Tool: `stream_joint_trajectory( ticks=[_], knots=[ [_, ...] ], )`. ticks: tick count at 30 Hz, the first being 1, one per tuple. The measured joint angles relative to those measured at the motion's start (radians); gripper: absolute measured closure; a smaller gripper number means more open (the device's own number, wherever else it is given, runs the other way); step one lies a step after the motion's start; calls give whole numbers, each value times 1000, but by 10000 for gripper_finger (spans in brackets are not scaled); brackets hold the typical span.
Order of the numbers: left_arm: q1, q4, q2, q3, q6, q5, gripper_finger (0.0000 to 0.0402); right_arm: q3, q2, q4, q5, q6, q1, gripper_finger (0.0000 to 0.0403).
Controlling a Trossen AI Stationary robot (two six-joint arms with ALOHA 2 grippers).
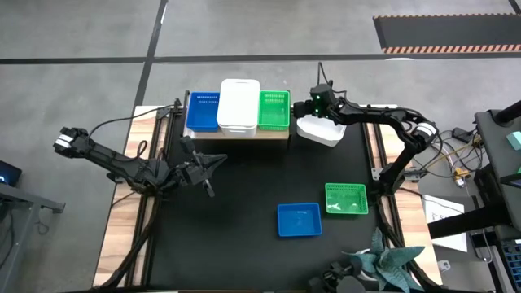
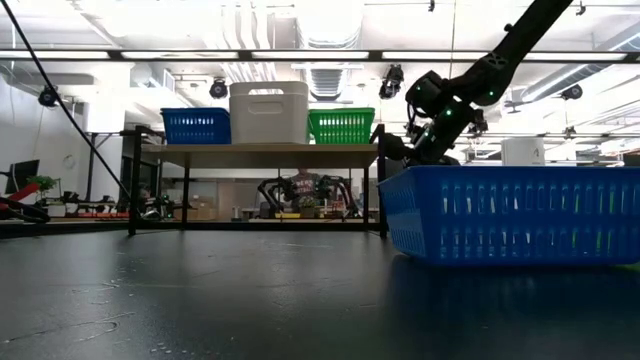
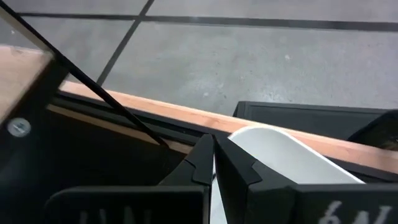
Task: Stack baskets on shelf by color
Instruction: Stack the white bin on top of the white bin on the shelf
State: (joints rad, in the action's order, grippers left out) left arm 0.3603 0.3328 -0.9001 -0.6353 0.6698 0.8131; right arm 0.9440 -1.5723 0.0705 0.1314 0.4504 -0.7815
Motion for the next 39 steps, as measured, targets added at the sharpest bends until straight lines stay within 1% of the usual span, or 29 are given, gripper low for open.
stream_joint_trajectory(
  ticks=[5, 11, 14, 18, 22, 25, 30, 33, 36, 39],
  knots=[
    [0, 0, 0, 0, 1, 0, 402, 0, -8, 28, 1, 2, 0, 394],
    [1, 0, 0, 0, 16, 0, 402, 3, -66, 73, 6, -2, 3, 394],
    [1, 1, -1, 0, 18, 0, 402, 3, -67, 73, 3, -3, 3, 394],
    [1, 0, 0, 0, 18, 0, 402, 2, -42, 32, -1, -21, 3, 394],
    [1, 0, 0, 0, 18, 0, 402, 2, -14, -30, -9, -44, 5, 394],
    [0, 0, 0, 0, 18, 0, 402, 2, 2, -73, -48, -50, 9, 394],
    [0, 1, 0, 0, 18, 0, 402, 1, 54, -188, -77, -70, 25, 394],
    [0, 2, -1, 0, 18, 0, 402, -1, 111, -294, -103, -72, 32, 394],
    [0, 4, 0, 0, 19, 0, 402, -3, 195, -395, -110, -45, 44, 394],
    [0, 4, -1, 0, 18, 0, 402, -2, 294, -512, -117, 34, 47, 394]
  ],
)
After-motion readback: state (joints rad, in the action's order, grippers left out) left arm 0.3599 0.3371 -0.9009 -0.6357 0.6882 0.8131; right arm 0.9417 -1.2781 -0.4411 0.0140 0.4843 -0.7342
